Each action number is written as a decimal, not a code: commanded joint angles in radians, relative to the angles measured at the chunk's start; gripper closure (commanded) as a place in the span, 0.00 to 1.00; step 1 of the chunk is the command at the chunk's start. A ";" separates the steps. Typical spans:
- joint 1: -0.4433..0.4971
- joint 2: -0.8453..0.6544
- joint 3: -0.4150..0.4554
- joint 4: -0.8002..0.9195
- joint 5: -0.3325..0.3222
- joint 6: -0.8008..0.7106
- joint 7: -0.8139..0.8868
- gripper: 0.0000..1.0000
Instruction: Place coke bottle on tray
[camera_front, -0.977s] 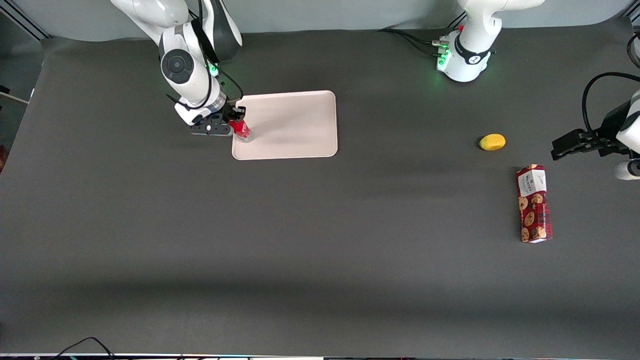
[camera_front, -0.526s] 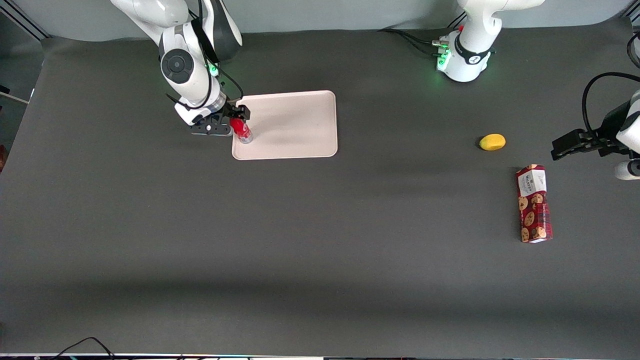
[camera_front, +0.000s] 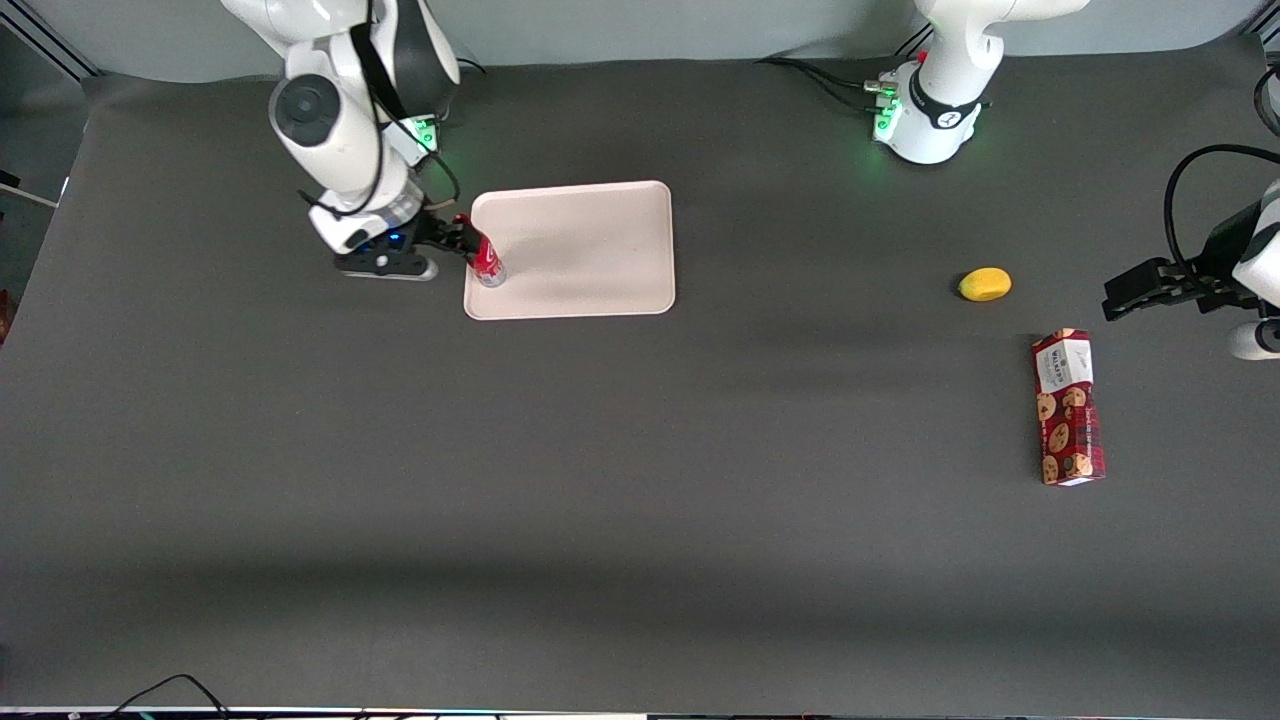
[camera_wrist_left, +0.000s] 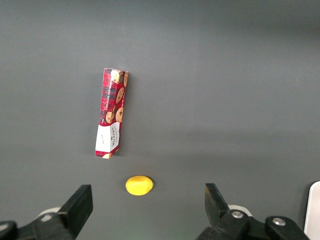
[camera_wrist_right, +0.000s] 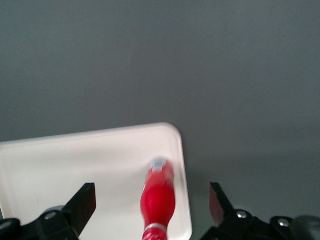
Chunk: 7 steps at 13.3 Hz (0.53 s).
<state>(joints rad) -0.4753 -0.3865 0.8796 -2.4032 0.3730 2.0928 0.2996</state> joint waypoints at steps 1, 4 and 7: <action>0.012 0.000 -0.108 0.102 -0.046 -0.030 -0.033 0.00; 0.009 0.008 -0.198 0.208 -0.100 -0.066 -0.126 0.00; 0.012 0.066 -0.333 0.358 -0.157 -0.193 -0.219 0.00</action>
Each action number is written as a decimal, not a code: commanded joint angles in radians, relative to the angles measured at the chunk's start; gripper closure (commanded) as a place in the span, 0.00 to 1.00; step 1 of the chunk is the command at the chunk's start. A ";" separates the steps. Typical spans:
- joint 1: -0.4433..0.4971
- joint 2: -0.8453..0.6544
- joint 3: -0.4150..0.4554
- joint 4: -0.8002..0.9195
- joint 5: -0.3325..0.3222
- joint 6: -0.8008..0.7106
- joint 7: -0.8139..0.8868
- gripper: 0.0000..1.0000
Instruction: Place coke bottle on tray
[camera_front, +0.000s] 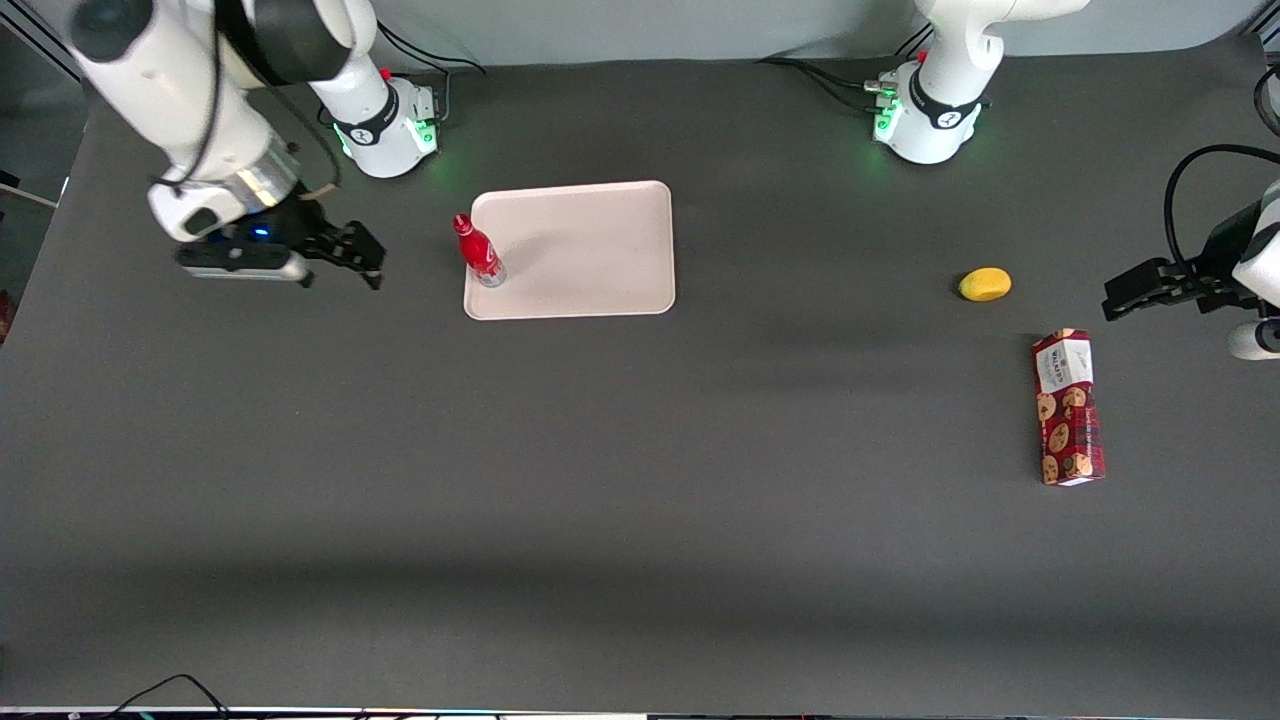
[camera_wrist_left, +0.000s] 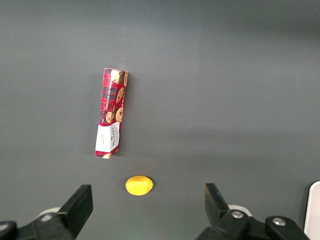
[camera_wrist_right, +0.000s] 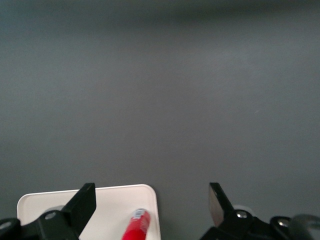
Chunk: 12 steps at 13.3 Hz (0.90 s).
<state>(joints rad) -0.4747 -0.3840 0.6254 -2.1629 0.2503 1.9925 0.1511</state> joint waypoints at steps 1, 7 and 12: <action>0.013 0.095 -0.110 0.183 -0.035 -0.151 -0.099 0.00; 0.164 0.249 -0.327 0.451 -0.131 -0.284 -0.114 0.00; 0.288 0.302 -0.437 0.520 -0.223 -0.313 -0.105 0.00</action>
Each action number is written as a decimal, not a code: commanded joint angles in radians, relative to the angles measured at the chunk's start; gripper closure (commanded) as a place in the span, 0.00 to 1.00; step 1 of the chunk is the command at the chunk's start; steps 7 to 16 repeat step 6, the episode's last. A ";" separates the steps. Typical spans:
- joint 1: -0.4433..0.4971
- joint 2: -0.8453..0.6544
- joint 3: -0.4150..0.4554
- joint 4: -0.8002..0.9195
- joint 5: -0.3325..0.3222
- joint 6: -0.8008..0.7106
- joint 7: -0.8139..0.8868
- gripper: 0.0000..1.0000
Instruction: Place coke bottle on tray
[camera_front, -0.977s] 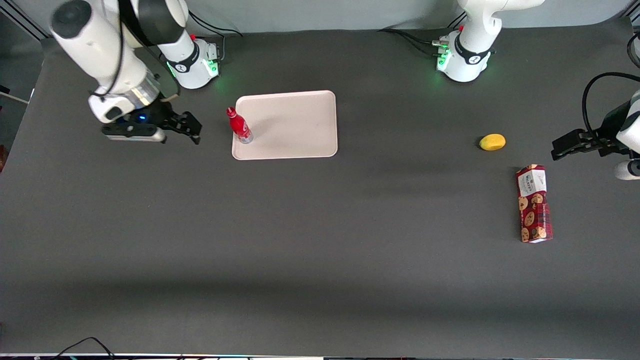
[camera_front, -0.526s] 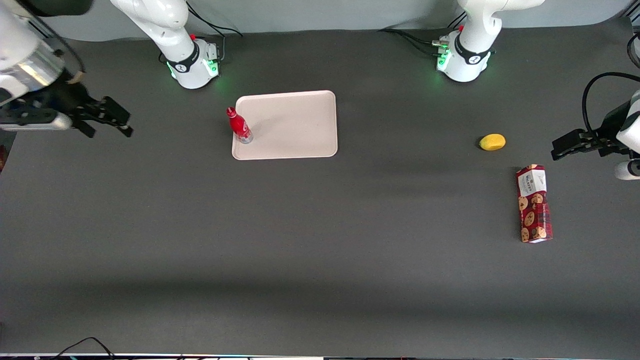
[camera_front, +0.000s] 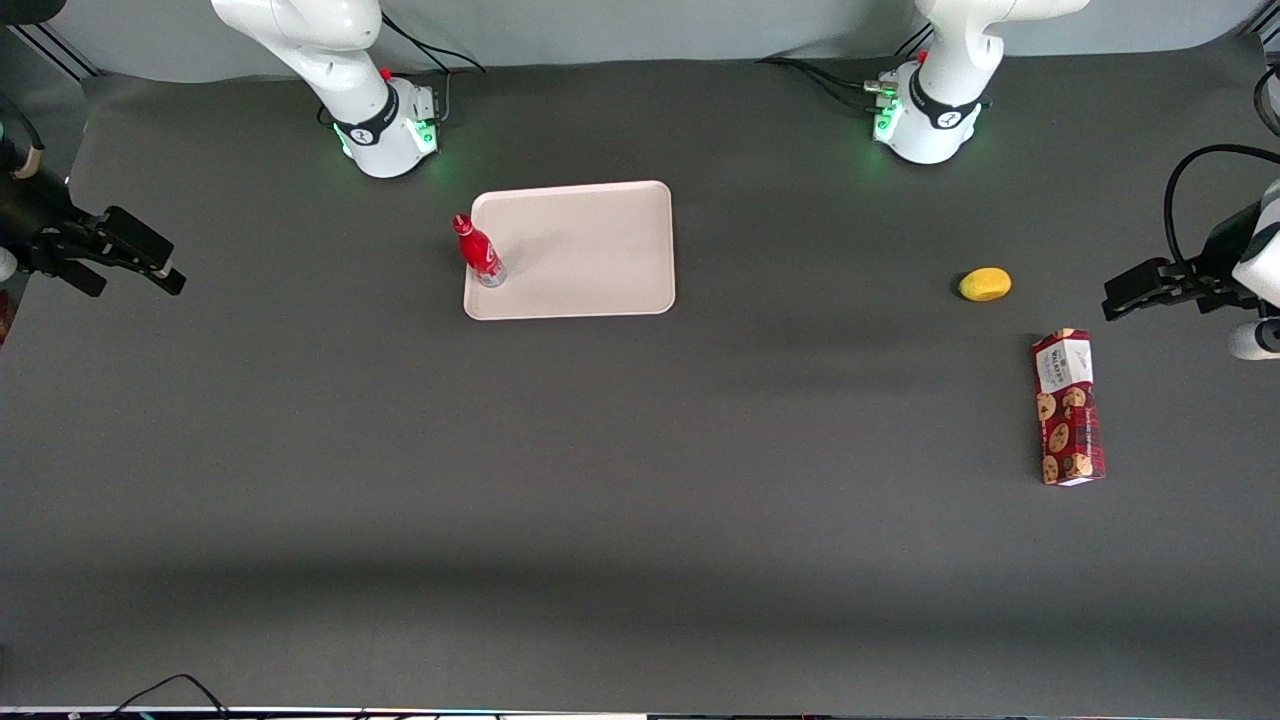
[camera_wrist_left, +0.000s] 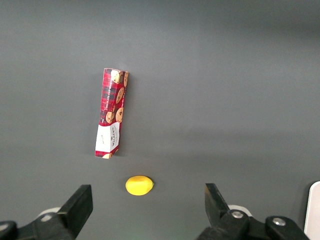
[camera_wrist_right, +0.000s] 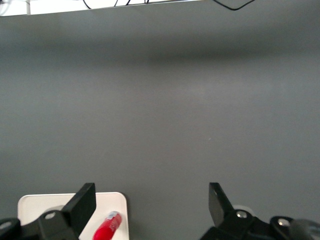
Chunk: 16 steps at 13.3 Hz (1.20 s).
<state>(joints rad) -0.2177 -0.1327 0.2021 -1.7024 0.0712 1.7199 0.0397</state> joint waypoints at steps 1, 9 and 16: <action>0.031 0.065 -0.013 0.066 -0.045 -0.040 0.008 0.00; 0.031 0.091 -0.010 0.081 -0.074 -0.043 0.002 0.00; 0.031 0.091 -0.010 0.081 -0.074 -0.043 0.002 0.00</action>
